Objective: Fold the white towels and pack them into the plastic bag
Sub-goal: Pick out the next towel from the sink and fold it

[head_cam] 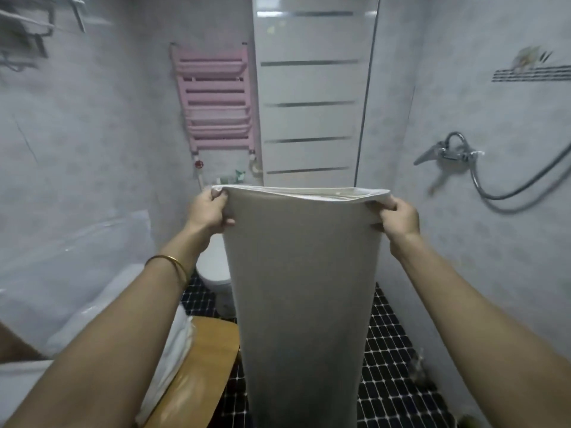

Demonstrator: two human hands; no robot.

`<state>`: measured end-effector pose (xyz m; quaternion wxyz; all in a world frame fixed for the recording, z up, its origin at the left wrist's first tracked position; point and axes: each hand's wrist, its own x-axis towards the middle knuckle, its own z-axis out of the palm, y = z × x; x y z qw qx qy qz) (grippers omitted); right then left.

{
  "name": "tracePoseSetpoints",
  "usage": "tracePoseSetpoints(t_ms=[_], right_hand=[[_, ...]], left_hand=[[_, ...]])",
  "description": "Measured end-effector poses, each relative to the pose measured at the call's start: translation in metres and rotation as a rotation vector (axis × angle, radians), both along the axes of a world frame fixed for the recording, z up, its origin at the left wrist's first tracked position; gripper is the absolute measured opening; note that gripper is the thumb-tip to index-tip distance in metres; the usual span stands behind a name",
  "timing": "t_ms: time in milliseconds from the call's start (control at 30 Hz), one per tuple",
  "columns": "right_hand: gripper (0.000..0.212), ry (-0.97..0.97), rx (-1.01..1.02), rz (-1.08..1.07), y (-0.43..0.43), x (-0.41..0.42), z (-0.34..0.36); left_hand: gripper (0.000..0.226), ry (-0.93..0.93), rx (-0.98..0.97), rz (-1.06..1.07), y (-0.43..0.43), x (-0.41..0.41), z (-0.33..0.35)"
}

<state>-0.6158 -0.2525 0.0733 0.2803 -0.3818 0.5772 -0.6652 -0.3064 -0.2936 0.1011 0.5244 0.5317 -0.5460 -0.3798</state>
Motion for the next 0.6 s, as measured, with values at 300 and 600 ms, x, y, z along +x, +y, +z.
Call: tracePoseSetpoints(t_ms=[300,600], right_hand=[[0.021,0.132,0.082,0.173,-0.001,0.013,-0.022],[0.027,0.49,0.228,0.06,-0.006,0.032,-0.03]], left_hand=[[0.018,-0.159,-0.098,0.122,-0.002,0.027,-0.019],[0.029,-0.539,-0.071,0.176,0.001,0.04,-0.025]])
